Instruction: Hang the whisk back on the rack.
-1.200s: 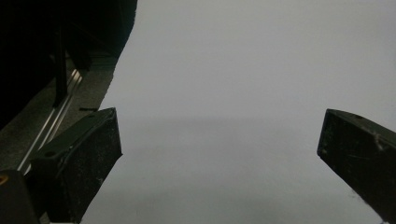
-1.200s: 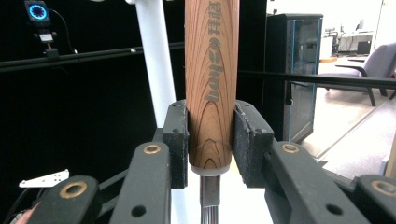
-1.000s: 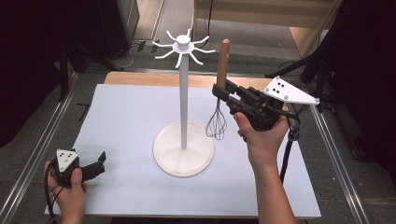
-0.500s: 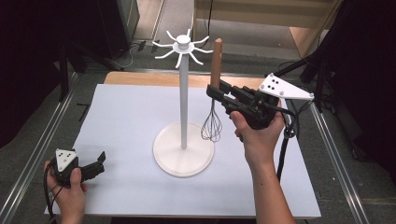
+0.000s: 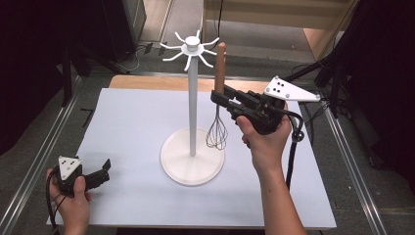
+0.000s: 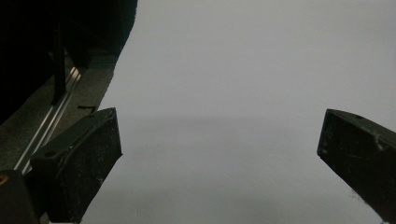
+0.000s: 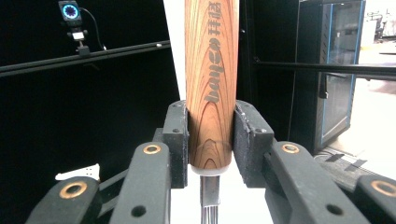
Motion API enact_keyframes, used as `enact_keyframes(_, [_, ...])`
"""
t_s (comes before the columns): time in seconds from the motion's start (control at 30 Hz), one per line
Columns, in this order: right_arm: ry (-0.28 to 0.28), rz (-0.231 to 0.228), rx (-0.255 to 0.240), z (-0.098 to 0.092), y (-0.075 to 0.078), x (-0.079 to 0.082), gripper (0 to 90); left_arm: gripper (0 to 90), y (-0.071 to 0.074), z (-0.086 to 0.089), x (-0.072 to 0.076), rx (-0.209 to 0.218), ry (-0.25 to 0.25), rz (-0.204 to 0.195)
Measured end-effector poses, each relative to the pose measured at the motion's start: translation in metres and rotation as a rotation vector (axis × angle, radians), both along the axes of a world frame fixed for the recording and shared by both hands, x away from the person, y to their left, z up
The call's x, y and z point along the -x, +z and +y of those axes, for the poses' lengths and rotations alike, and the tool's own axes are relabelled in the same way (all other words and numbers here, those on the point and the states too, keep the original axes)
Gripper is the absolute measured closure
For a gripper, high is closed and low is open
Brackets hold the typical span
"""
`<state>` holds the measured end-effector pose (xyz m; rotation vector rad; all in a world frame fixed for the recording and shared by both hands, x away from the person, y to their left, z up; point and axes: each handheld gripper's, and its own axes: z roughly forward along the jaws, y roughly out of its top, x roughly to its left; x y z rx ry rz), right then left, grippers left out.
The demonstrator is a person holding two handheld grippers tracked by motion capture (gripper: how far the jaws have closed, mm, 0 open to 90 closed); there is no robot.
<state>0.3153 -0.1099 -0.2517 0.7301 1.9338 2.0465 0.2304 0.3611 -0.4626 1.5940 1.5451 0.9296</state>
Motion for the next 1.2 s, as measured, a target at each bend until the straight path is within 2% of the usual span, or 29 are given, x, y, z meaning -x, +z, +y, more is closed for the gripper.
enact_keyframes(0.33, [0.025, -0.007, -0.002, 0.002, -0.003, -0.004, 70.1, 0.2, 0.000, 0.000, 0.000, -0.002, -0.002, -0.001])
enact_keyframes(0.5, [0.032, -0.020, 0.032, 0.008, -0.007, -0.008, 70.0, 0.2, 0.000, 0.000, 0.000, -0.006, -0.001, -0.003])
enact_keyframes(0.57, [0.037, -0.028, 0.022, 0.008, -0.009, -0.008, 70.0, 0.2, 0.000, 0.000, 0.000, -0.006, -0.003, -0.003])
enact_keyframes(0.77, [0.019, -0.042, 0.018, 0.007, -0.011, -0.008, 69.5, 0.2, 0.000, 0.000, 0.000, -0.002, -0.002, -0.001])
enact_keyframes(0.83, [-0.009, -0.046, 0.035, 0.007, -0.009, -0.008, 68.1, 0.2, 0.000, 0.001, 0.000, 0.005, -0.002, 0.002])
enact_keyframes(1.0, [-0.034, -0.039, 0.051, 0.006, -0.010, -0.006, 59.6, 0.2, 0.000, 0.001, 0.000, 0.005, -0.003, 0.001])
enact_keyframes(1.1, [-0.057, -0.025, 0.041, 0.002, -0.017, -0.006, 45.1, 0.2, 0.000, 0.001, 0.000, 0.004, -0.003, 0.002])
enact_keyframes(1.17, [-0.101, -0.019, 0.053, 0.001, -0.022, -0.005, 37.5, 0.2, 0.000, 0.000, 0.000, 0.004, -0.002, 0.002])
enact_keyframes(1.2, [-0.101, -0.019, 0.053, 0.001, -0.022, -0.005, 37.5, 0.2, 0.000, 0.000, 0.000, 0.003, -0.002, 0.002])
